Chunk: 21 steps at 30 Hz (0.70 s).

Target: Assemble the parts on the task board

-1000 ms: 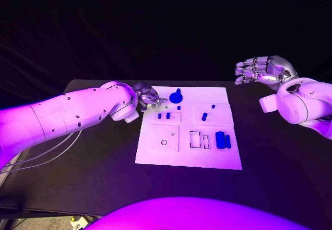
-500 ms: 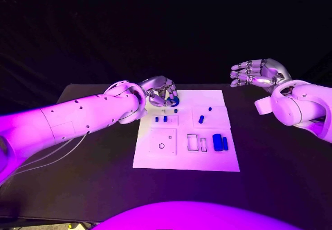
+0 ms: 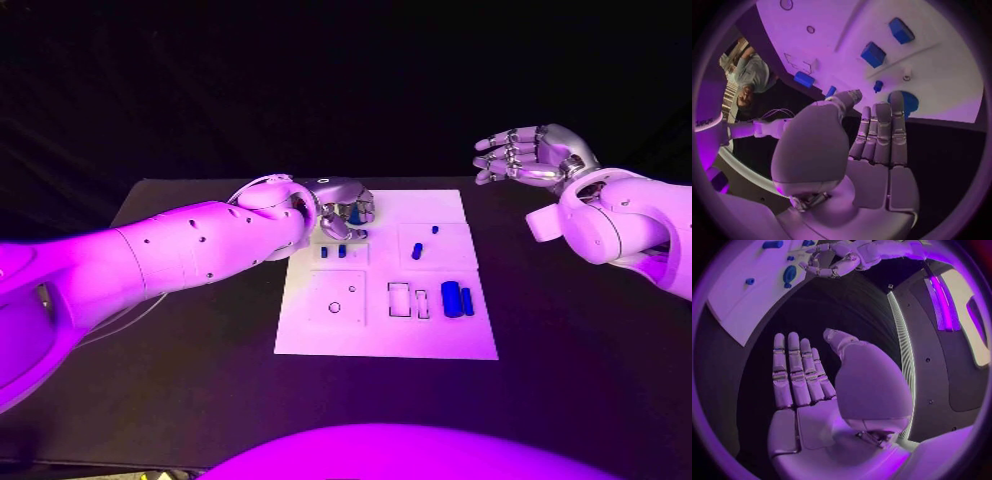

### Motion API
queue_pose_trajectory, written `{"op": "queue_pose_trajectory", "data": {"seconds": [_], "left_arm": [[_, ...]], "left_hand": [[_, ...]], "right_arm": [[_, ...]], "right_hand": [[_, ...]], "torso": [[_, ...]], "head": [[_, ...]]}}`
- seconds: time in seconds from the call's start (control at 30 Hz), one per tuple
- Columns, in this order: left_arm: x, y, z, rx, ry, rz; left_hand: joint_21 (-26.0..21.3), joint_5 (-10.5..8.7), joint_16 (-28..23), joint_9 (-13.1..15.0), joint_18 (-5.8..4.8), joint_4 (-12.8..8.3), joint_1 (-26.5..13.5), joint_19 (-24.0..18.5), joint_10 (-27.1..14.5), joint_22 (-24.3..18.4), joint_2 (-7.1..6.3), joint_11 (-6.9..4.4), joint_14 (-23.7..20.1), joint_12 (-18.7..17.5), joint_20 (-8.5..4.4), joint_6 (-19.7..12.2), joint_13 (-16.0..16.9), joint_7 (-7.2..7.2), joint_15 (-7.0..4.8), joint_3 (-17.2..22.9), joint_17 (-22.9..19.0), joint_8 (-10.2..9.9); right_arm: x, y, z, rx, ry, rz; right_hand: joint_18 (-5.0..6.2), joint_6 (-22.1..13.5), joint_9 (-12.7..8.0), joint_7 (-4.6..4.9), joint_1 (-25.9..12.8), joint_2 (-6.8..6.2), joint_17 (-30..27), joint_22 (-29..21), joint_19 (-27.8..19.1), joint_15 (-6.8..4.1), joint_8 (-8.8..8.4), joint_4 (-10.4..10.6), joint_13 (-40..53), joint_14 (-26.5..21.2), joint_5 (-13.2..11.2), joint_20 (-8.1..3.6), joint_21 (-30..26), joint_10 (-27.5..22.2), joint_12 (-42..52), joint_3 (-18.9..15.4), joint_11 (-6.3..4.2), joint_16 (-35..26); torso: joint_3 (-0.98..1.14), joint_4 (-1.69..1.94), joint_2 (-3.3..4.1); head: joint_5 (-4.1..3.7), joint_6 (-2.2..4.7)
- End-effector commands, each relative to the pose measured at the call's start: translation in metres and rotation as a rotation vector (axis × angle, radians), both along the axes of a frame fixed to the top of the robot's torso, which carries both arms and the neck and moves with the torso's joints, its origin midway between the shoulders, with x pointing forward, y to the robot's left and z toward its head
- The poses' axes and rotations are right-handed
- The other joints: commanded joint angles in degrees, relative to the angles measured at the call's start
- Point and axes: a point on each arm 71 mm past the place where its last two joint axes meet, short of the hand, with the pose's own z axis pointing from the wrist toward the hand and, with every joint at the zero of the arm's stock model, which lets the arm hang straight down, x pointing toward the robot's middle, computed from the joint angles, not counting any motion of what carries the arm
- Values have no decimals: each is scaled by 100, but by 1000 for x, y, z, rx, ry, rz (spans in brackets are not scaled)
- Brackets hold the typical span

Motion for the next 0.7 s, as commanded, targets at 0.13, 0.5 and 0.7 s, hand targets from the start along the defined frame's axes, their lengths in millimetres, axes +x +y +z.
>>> {"op": "queue_pose_trajectory", "data": {"seconds": [0.13, 0.5, 0.7], "left_arm": [[4, -8, -5, 54, 11, -6], [10, -16, -8, 81, 8, 6], [12, -20, -10, 104, 23, 12]], "left_hand": [[56, -26, 181, -71, -21, -33, -82, 69, -29, 75, -48, 51, 56, -81, 66, 72, -83, 6, 21, -134, 29, -113], [132, -18, 342, -128, -19, -104, 36, 77, 49, 142, 21, 59, 90, -197, 65, 234, -163, 20, 23, -87, 69, -257], [205, -20, 436, -160, -19, -136, 79, 65, 112, 208, 70, 62, 112, -261, 63, 366, -210, -7, 23, -16, 88, -349]], "right_arm": [[0, 2, 0, -2, -5, 5], [1, 5, 0, 1, -4, 9], [1, 6, 0, 3, -3, 12]], "right_hand": [[154, 48, -41, 113, 53, 9, -46, -26, 117, -21, -98, -44, -48, 54, 29, -5, 1, 54, -73, 100, -21, -93], [152, 55, -45, 127, 4, 14, -48, -41, 121, -16, -103, -20, -58, 63, 28, -2, 5, 61, -80, 115, -11, -98], [152, 58, -46, 129, -7, 16, -48, -44, 122, -15, -103, -14, -60, 65, 29, -2, 5, 64, -80, 117, -10, -99]], "torso": [[-3, -13, 4], [-2, 1, -4], [-1, -11, -5]], "head": [[0, 9], [-32, -1], [-30, -3]]}}
